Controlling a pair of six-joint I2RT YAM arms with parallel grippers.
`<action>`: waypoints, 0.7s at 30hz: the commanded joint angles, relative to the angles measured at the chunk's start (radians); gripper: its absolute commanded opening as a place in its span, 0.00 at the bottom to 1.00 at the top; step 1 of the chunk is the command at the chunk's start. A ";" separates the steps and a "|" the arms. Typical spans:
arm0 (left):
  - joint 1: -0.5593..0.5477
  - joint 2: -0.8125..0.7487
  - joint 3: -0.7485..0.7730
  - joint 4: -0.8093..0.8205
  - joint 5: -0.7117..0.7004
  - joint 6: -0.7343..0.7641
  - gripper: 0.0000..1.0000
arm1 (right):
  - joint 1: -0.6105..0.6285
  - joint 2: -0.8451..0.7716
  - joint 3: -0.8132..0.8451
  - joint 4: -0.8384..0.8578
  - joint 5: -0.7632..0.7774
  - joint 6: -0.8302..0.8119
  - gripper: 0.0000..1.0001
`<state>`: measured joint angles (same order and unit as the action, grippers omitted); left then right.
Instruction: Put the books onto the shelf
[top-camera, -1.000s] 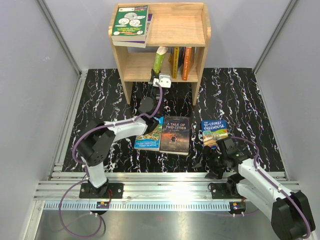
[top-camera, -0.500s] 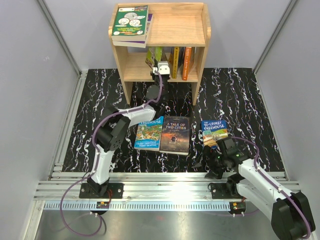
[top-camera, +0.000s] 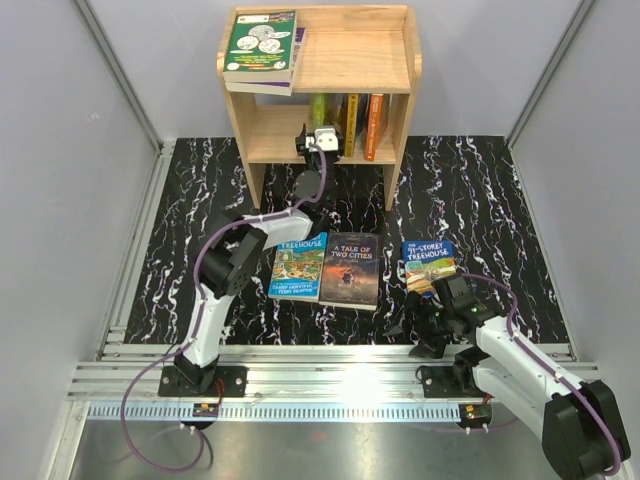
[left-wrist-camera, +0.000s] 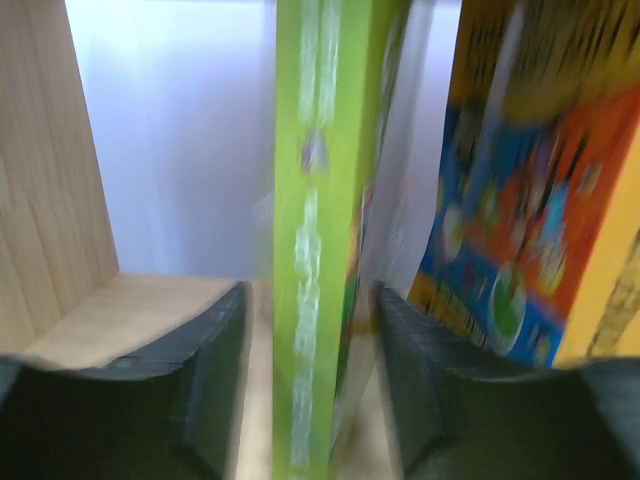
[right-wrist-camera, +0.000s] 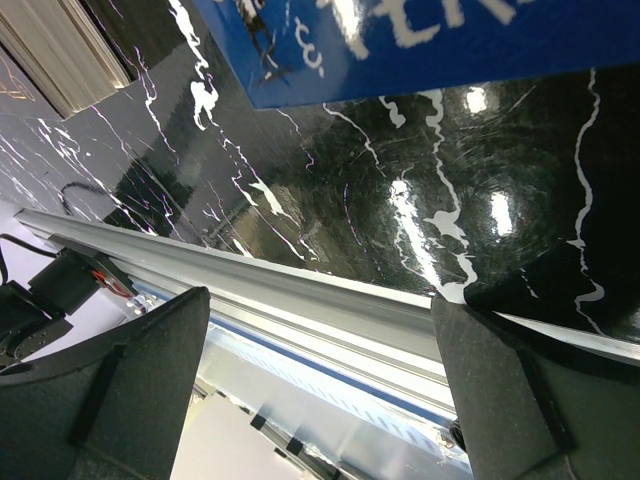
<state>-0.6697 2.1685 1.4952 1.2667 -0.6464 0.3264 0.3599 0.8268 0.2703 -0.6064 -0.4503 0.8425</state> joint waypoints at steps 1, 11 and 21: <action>-0.005 -0.050 -0.059 0.399 -0.013 -0.053 0.63 | 0.005 0.000 0.000 0.074 0.015 -0.006 1.00; -0.042 -0.222 -0.259 0.399 -0.099 -0.009 0.75 | 0.005 -0.028 0.000 0.054 0.021 -0.005 1.00; -0.172 -0.665 -0.630 -0.239 -0.472 -0.077 0.99 | 0.005 -0.051 0.069 0.057 -0.005 0.027 1.00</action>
<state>-0.8085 1.6543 0.9245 1.2358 -0.9432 0.3393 0.3599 0.7826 0.2768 -0.6113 -0.4549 0.8486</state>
